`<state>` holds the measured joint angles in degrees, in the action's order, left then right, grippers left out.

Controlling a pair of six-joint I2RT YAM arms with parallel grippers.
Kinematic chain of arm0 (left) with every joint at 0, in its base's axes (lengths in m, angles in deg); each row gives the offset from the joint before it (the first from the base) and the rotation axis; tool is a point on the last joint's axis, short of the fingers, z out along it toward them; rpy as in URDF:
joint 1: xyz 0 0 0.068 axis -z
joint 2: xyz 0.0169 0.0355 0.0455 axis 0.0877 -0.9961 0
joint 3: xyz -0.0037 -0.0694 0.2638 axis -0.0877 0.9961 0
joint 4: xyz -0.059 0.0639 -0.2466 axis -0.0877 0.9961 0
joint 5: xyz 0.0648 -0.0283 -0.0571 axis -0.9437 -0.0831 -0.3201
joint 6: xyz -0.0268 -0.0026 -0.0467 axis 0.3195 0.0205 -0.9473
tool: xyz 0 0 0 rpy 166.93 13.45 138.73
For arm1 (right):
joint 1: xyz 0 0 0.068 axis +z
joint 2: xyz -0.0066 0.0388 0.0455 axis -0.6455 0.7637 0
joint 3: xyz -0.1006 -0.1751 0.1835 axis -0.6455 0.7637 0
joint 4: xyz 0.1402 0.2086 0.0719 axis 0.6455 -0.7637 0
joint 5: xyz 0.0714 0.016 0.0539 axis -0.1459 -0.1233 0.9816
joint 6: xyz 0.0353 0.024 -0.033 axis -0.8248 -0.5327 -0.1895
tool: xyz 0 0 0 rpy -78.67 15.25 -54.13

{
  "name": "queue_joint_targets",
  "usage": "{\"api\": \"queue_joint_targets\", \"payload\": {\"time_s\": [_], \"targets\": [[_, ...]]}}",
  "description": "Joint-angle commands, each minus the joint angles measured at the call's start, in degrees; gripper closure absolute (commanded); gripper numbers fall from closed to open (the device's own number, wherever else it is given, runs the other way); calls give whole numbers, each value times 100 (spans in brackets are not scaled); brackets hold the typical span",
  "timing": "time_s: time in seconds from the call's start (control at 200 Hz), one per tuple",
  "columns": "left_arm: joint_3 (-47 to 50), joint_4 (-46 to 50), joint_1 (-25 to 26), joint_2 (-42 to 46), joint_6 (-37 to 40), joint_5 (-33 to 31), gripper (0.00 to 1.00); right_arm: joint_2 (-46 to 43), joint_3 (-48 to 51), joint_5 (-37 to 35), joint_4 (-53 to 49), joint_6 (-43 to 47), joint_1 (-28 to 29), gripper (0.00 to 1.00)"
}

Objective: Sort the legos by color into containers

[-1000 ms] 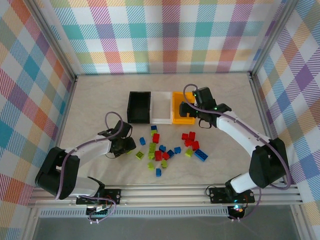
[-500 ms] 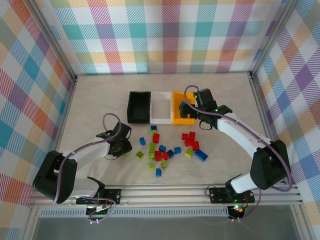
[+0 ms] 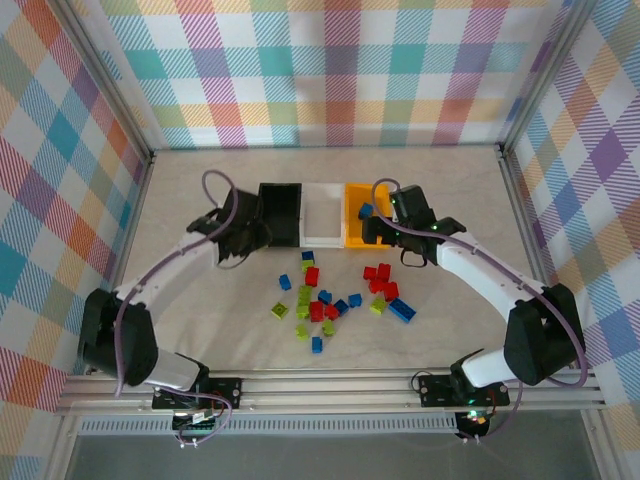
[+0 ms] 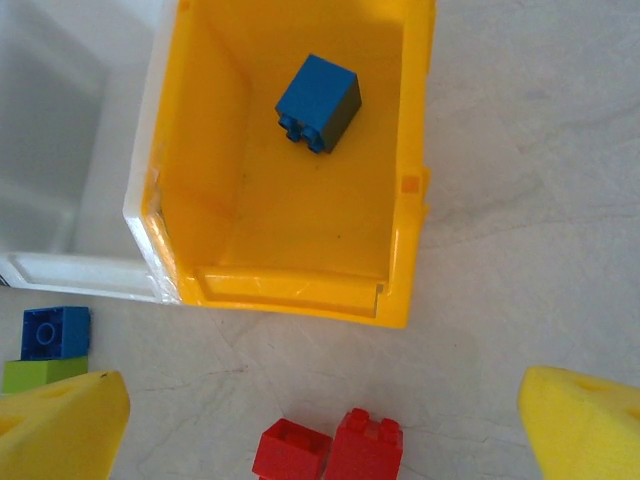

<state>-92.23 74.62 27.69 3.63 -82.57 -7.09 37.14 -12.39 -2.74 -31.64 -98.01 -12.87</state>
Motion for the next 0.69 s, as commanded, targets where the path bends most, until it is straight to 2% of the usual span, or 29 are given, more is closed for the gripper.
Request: {"api": "queue_joint_targets", "payload": {"time_s": [0.0,0.225,0.285,0.325,0.4,0.46,0.515,0.69], "targets": [[-847,340,-92,-840,461,-460,70,-169,119,102,-1,-165,16,0],[-2202,568,-165,-2268,536,-605,70,-289,148,115,-103,-221,13,0],[-2482,664,-161,-2544,512,-609,67,-316,161,142,-152,-260,9,0],[-2625,708,-156,-2680,508,-609,62,-342,185,172,-173,-278,9,0],[-2791,727,-156,-2789,509,-602,43,-420,256,219,-176,-294,9,0],[-2819,701,-148,-2772,497,-575,32,-460,304,230,-198,-313,9,0],[-2828,681,-140,-2710,496,-539,27,-479,317,224,-247,-330,12,0],[-2577,559,-43,-2033,463,-347,20,-514,341,310,-499,-427,12,1]]}}
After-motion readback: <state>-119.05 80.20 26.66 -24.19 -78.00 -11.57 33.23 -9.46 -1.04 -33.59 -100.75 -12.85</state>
